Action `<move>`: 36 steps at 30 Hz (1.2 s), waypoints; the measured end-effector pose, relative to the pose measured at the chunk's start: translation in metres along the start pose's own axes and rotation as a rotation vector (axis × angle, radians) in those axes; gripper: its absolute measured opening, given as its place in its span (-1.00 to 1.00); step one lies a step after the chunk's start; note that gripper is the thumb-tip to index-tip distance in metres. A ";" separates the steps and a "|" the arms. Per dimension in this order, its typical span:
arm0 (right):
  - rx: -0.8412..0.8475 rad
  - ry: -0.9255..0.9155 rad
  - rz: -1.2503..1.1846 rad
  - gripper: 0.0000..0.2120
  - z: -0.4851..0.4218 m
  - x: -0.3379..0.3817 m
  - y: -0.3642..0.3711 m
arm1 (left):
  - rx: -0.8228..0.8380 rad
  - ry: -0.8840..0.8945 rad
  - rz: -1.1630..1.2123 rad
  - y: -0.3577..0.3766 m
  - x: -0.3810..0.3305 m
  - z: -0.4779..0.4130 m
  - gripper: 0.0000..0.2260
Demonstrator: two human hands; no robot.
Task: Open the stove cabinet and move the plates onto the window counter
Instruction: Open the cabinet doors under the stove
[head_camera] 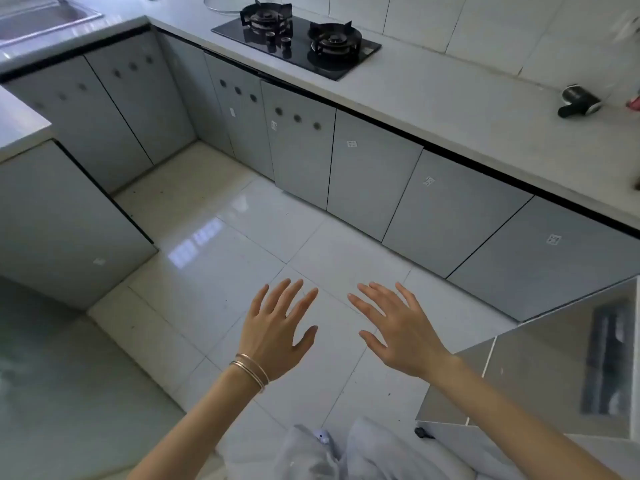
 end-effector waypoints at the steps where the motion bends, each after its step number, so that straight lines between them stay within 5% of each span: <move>1: 0.002 -0.001 -0.001 -0.45 -0.003 0.000 0.002 | 0.010 0.001 0.008 0.001 0.003 -0.001 -0.51; 14: -0.012 -0.040 0.000 -0.46 -0.096 -0.035 -0.009 | -0.031 -0.030 0.017 0.009 0.060 -0.076 -0.53; 36: -0.060 -0.133 0.008 -0.46 -0.384 -0.127 -0.081 | -0.040 -0.083 -0.045 -0.052 0.217 -0.318 -0.52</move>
Point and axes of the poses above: each hand's wrist, its own z-axis away from the middle knuckle, its own y-axis out of the palm, x = y × z, the point moved 4 cm from there along -z, towards the middle knuckle, and after that the axes turned 5 degrees about x, right-handed, at the moved point
